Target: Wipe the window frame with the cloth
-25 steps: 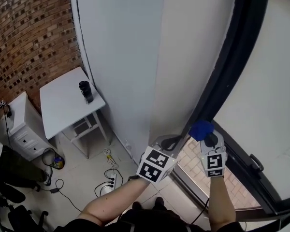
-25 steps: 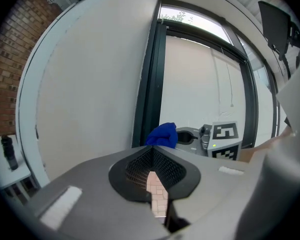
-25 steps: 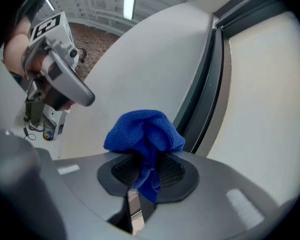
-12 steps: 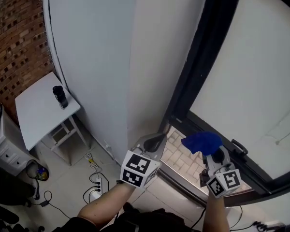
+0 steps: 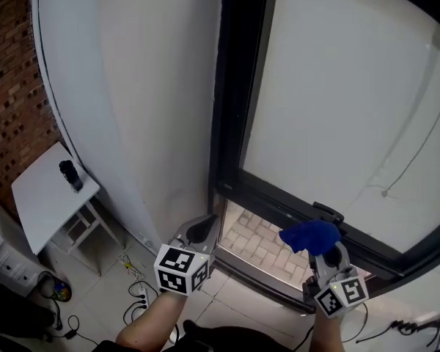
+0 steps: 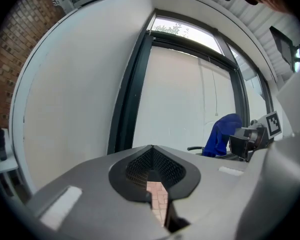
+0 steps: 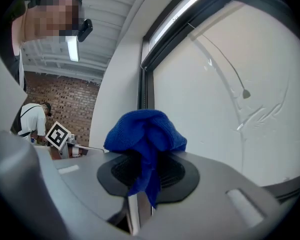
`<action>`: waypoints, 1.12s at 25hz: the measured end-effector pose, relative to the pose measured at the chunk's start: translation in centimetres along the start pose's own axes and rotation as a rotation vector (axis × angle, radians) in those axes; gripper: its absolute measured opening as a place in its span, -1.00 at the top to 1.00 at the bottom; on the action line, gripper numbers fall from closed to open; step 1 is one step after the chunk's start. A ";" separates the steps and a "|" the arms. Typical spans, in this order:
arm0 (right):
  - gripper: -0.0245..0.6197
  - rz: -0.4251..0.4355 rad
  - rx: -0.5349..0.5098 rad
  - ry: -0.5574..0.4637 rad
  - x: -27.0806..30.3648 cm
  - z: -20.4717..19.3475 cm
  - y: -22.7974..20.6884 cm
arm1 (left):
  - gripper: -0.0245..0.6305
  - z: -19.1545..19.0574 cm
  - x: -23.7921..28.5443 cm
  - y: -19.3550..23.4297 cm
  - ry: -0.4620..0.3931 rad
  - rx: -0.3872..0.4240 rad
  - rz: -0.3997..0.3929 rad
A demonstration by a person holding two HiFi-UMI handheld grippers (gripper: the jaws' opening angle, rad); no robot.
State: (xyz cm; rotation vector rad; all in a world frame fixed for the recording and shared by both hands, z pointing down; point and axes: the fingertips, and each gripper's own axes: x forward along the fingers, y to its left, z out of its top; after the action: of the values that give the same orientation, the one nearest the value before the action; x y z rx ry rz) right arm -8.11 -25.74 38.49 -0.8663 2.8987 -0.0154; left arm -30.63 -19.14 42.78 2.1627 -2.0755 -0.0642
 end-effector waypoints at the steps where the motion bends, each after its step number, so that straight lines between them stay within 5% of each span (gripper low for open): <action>1: 0.67 -0.005 0.006 0.004 -0.5 -0.2 -0.5 | 0.94 -0.2 0.3 -0.5 0.007 -0.001 -0.001; 8: 0.67 0.006 0.033 -0.011 -3.7 0.3 -2.3 | 0.94 0.6 1.7 -6.6 0.043 0.063 -0.077; 13: 0.67 0.057 -0.038 -0.029 -2.9 3.2 -1.9 | 0.94 2.5 3.2 -8.0 0.092 0.099 -0.049; 21: 0.66 0.196 -0.105 -0.170 3.7 13.7 0.4 | 0.94 11.7 5.1 -7.8 0.005 0.132 -0.030; 28: 0.66 0.192 -0.164 -0.294 12.2 24.5 2.1 | 0.94 18.9 6.5 -3.9 -0.026 0.158 -0.047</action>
State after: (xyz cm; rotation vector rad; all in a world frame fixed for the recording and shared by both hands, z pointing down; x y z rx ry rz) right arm -16.55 -30.06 12.79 -0.5518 2.7152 0.3406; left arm -28.92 -26.90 23.99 2.3134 -2.1096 0.0687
